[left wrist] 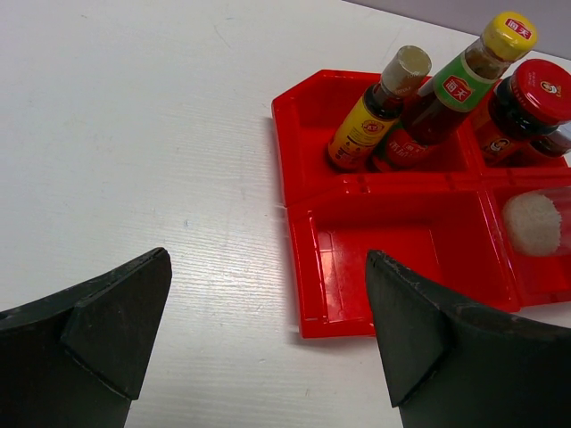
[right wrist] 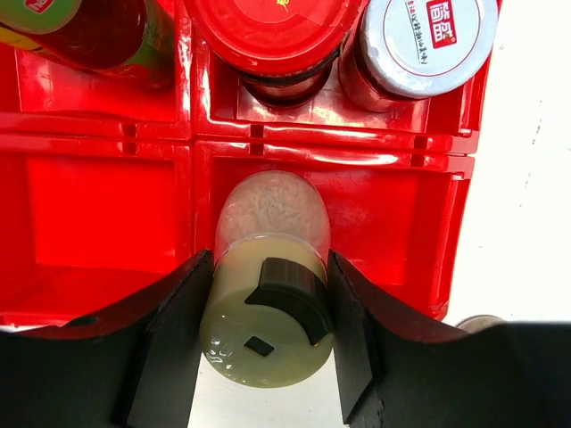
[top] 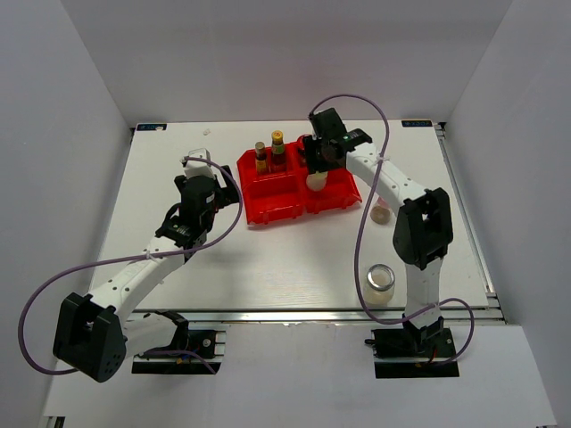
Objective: Organize the condiment bottles
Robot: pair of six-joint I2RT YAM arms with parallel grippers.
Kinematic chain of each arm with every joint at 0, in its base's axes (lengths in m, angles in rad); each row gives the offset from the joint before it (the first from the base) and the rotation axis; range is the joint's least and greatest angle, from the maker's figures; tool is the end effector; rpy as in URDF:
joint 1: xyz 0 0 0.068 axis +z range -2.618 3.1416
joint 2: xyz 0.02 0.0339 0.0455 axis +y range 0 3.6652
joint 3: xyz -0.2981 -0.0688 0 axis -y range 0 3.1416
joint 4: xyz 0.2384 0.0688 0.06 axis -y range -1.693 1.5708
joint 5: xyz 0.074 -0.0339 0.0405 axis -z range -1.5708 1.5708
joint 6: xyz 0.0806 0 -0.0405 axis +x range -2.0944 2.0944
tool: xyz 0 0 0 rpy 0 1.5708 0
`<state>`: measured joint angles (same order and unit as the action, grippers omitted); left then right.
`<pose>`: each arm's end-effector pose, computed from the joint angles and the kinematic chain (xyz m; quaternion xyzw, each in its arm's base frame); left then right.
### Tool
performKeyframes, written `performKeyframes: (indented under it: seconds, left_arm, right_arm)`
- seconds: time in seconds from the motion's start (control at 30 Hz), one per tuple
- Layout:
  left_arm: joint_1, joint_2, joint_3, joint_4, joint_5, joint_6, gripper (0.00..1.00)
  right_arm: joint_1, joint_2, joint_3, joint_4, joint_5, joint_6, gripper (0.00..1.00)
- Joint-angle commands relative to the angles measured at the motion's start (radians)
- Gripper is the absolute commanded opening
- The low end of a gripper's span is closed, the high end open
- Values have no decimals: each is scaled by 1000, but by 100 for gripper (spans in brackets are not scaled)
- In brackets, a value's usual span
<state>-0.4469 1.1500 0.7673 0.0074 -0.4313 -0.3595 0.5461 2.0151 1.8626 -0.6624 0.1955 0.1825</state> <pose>0.2659 -0.0901 0.2983 -0.0850 0.8119 -0.0530 0.5751 0.4336 0.2452 0.2944 -0.1318 0.9163 0.0461 0.3755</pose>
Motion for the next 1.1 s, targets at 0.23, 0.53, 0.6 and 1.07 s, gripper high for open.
performKeyframes:
  seconds: [0.23,0.53,0.6,1.07]
  left_arm:
    - [5,10,17,3,-15,5,98]
    - [5,10,15,3,-15,7,98]
    - [5,11,17,2,-15,7,98]
    - [5,-10,9,5,8,7,98]
  right_arm:
    - [-11,65,-60,99,-62,44,14]
    - [-12,102,-63,118,-82,54,51]
    - [-12,94,-66,115,-85,55,62]
    - [-23,-148,-159,107,24,41,89]
